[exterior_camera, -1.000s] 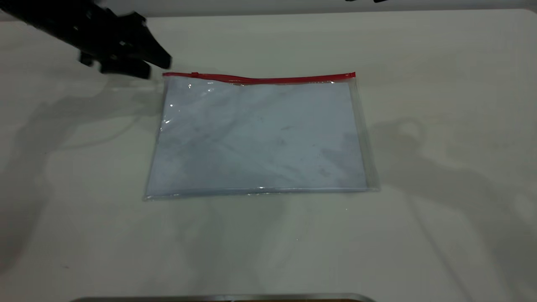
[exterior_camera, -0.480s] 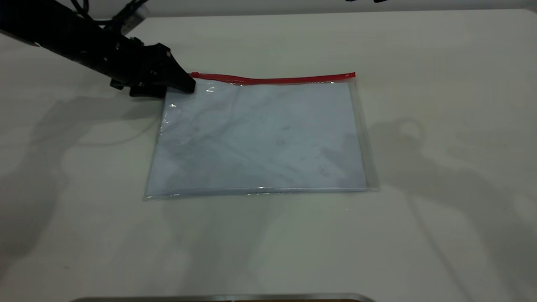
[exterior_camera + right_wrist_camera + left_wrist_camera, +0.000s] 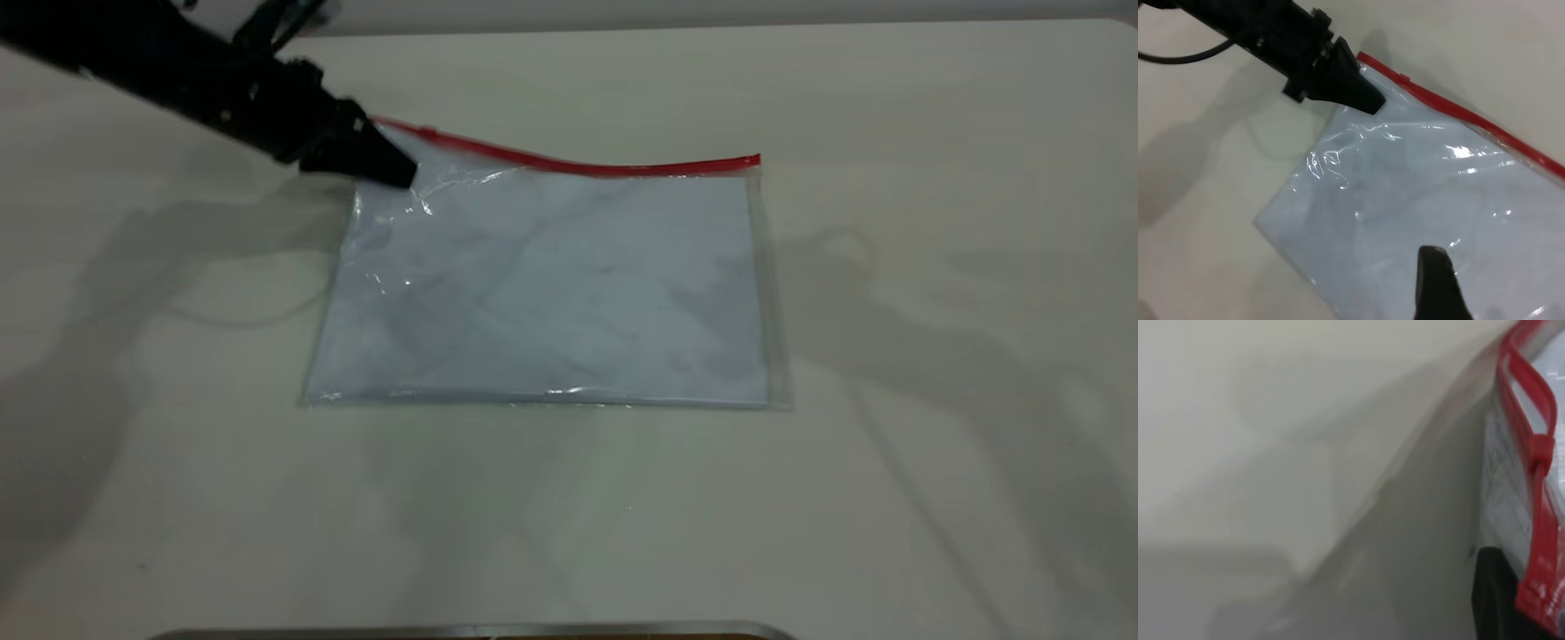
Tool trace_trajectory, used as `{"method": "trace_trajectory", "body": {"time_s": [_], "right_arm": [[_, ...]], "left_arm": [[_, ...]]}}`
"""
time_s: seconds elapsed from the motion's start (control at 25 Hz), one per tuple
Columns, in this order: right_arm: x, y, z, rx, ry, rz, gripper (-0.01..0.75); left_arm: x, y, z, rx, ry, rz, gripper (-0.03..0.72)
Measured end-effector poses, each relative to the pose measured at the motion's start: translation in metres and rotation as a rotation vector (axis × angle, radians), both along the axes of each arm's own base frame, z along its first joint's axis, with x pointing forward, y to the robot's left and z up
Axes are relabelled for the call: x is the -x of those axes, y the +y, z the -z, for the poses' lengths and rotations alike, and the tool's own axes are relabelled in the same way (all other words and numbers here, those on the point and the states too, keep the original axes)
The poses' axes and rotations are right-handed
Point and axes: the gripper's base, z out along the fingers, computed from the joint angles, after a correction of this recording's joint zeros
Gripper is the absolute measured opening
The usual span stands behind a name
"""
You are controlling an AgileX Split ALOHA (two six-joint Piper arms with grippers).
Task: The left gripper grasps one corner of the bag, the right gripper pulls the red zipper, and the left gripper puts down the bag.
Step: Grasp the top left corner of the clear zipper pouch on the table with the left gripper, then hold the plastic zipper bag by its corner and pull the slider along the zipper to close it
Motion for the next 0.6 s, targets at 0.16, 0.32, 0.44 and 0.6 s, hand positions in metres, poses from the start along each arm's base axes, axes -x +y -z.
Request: {"method": "trace_trajectory", "body": {"time_s": [0.16, 0.32, 0.44, 0.6], "right_arm": [[-0.035, 0.015, 0.019, -0.049, 0.001, -0.059, 0.49], [-0.068, 0.035, 0.04, -0.149, 0.013, -0.164, 0.489], [-0.085, 0.046, 0.057, -0.209, 0.03, -0.231, 0.488], [-0.098, 0.052, 0.08, -0.233, 0.05, -0.26, 0.483]], "left_arm": [[-0.002, -0.016, -0.023, -0.039, -0.183, 0.161, 0.086], [0.001, -0.035, -0.033, -0.074, -0.351, 0.336, 0.148], [0.006, -0.048, -0.034, -0.069, -0.426, 0.452, 0.163], [0.009, -0.058, -0.036, -0.046, -0.463, 0.495, 0.169]]}}
